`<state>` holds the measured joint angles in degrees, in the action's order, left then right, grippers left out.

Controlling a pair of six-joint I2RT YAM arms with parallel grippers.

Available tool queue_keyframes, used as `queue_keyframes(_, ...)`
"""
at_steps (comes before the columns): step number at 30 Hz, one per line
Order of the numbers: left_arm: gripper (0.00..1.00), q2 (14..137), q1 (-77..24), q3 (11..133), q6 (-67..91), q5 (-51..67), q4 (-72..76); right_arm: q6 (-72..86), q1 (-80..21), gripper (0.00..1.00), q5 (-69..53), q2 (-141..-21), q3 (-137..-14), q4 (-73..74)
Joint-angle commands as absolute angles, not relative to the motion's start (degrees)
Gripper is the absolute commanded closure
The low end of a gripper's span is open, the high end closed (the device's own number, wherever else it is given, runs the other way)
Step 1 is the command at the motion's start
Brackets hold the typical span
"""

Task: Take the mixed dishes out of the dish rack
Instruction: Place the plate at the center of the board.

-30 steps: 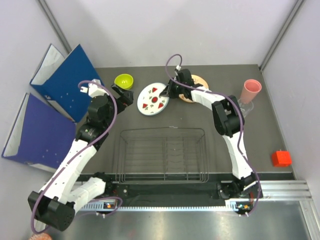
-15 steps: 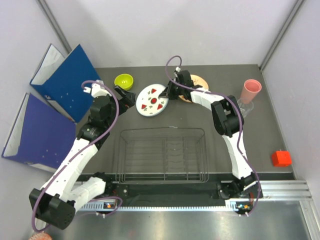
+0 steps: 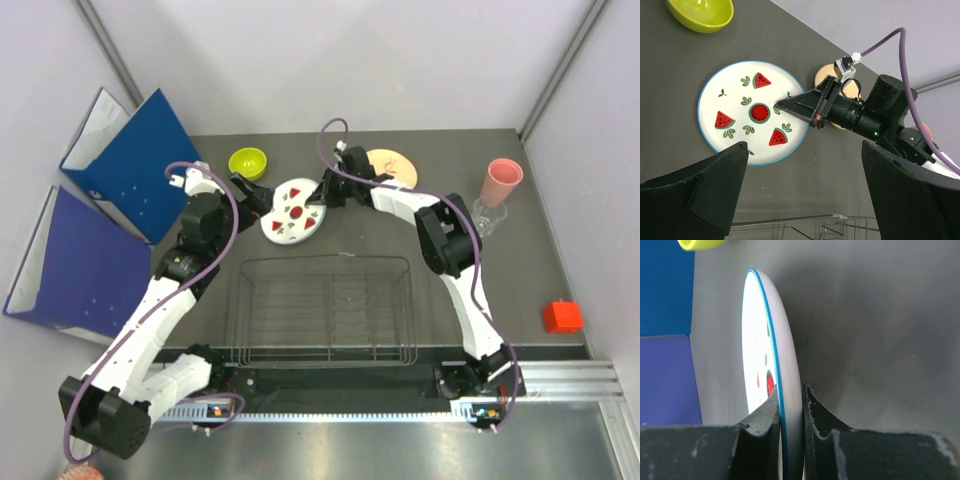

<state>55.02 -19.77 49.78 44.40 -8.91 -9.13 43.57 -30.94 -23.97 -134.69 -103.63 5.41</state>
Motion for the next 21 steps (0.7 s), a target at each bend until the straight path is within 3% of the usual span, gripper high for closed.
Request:
queue_keyframes(1, 0.01, 54.5, -19.8, 49.4, 44.4, -8.1, -8.1, 41.8, -31.8, 0.87, -23.9, -133.2, -106.3, 8.1)
queue_keyframes(3, 0.01, 54.6, -19.8, 49.5, 44.3, -8.0, -8.1, 40.7, -31.8, 0.72, -21.6, -132.5, -106.3, 9.5)
queue_keyframes(6, 0.01, 54.9, -19.8, 49.5, 44.3, -7.5, -7.7, 38.8, -31.7, 0.59, -18.3, -131.8, -106.9, 13.2)
queue_keyframes(12, 0.01, 55.4, -19.8, 49.6, 44.6, -6.9, -7.8, 35.5, -31.6, 0.51, -11.4, -131.6, -108.3, 19.0)
queue_keyframes(21, 0.01, 55.8, -19.8, 49.3, 44.6, -6.5, -8.0, 30.8, -31.5, 0.49, -0.4, -129.5, -109.1, 24.3)
